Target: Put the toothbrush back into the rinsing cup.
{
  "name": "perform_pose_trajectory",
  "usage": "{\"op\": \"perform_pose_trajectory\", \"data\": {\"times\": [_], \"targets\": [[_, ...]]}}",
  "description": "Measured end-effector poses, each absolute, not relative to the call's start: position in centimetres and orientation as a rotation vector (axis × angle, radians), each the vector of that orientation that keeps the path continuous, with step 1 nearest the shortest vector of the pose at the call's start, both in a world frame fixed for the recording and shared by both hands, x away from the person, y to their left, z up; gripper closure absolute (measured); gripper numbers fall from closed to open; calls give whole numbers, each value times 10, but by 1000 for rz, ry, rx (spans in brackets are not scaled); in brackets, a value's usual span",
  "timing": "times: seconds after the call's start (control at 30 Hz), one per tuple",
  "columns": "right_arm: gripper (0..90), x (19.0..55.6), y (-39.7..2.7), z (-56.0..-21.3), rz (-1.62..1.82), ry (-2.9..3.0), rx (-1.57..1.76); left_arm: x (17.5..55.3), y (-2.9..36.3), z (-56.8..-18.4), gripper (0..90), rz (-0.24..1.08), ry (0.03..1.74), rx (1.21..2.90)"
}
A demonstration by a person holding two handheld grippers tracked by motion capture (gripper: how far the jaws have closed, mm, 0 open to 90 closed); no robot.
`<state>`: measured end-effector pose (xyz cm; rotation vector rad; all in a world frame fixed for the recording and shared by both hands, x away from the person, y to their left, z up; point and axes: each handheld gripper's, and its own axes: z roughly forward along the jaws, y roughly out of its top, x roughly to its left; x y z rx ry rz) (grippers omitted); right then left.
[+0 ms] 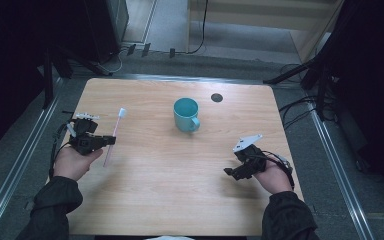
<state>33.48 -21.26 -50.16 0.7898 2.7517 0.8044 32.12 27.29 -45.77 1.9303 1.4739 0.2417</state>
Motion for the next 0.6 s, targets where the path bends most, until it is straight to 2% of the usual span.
{"op": "perform_pose_trajectory", "data": {"times": [0.37, 0.6], "targets": [[226, 335, -213, -502, 815, 2753, 786, 321, 258, -447, 840, 370, 1369, 1883], [229, 335, -214, -501, 832, 2746, 789, 326, 243, -444, 840, 333, 1321, 1878]]}}
